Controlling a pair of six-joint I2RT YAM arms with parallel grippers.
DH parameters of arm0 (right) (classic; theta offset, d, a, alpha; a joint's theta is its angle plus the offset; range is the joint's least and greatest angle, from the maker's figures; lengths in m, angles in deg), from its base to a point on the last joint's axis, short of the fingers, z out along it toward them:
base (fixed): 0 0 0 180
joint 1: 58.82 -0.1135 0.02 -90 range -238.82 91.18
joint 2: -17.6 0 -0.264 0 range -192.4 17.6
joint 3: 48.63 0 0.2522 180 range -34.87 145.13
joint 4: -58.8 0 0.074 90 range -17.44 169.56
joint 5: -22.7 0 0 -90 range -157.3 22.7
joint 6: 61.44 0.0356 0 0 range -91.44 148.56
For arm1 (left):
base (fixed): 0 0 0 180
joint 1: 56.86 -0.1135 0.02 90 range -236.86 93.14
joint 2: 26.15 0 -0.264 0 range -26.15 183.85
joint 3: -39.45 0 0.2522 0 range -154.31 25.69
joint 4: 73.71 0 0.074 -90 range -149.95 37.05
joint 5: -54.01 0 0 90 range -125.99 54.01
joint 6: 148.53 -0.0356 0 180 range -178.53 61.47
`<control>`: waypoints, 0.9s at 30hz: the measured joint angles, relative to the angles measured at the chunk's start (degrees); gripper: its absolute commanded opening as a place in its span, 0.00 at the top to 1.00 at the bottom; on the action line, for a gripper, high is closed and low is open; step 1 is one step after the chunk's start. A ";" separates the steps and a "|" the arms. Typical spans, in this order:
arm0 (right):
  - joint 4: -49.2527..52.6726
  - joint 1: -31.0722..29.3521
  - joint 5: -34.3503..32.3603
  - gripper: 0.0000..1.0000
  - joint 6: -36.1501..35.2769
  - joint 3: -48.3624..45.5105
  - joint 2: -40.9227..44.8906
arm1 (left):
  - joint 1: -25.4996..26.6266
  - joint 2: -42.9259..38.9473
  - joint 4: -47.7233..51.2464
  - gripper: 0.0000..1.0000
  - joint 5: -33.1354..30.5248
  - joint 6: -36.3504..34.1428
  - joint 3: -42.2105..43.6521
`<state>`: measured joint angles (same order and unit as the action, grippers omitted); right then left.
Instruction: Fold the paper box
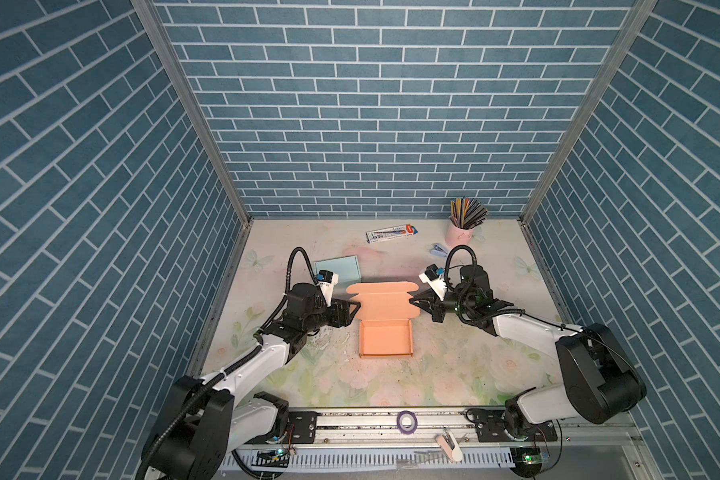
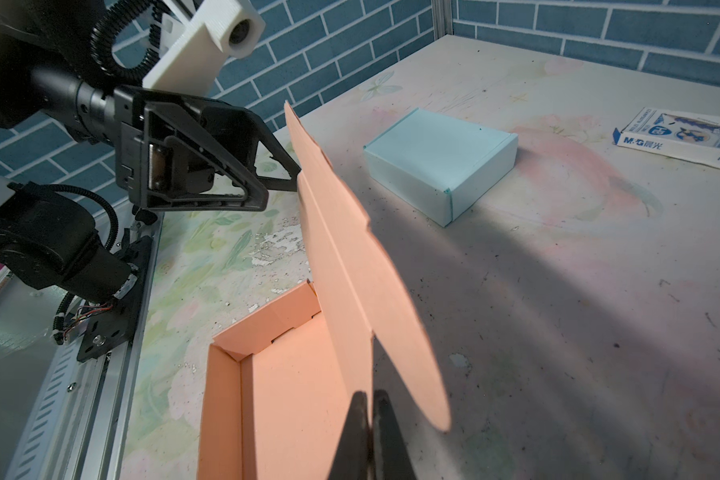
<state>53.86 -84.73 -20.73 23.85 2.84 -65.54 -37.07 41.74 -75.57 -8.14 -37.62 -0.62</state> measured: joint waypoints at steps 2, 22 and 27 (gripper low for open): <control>-0.02 0.07 0.00 1.00 0.00 0.00 -0.07 | -0.74 1.38 -2.56 0.33 1.07 -0.31 0.00; -0.26 0.11 0.09 1.00 0.42 0.02 -0.59 | -1.36 5.16 -4.81 0.68 5.55 -1.73 -0.20; -0.20 0.11 -0.07 0.99 0.44 0.00 -0.61 | -1.20 5.11 -3.85 0.77 5.29 -1.88 -0.31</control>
<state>53.66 -84.62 -20.80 24.29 2.84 -66.15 -38.27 46.86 -79.41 -2.85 -39.50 -0.93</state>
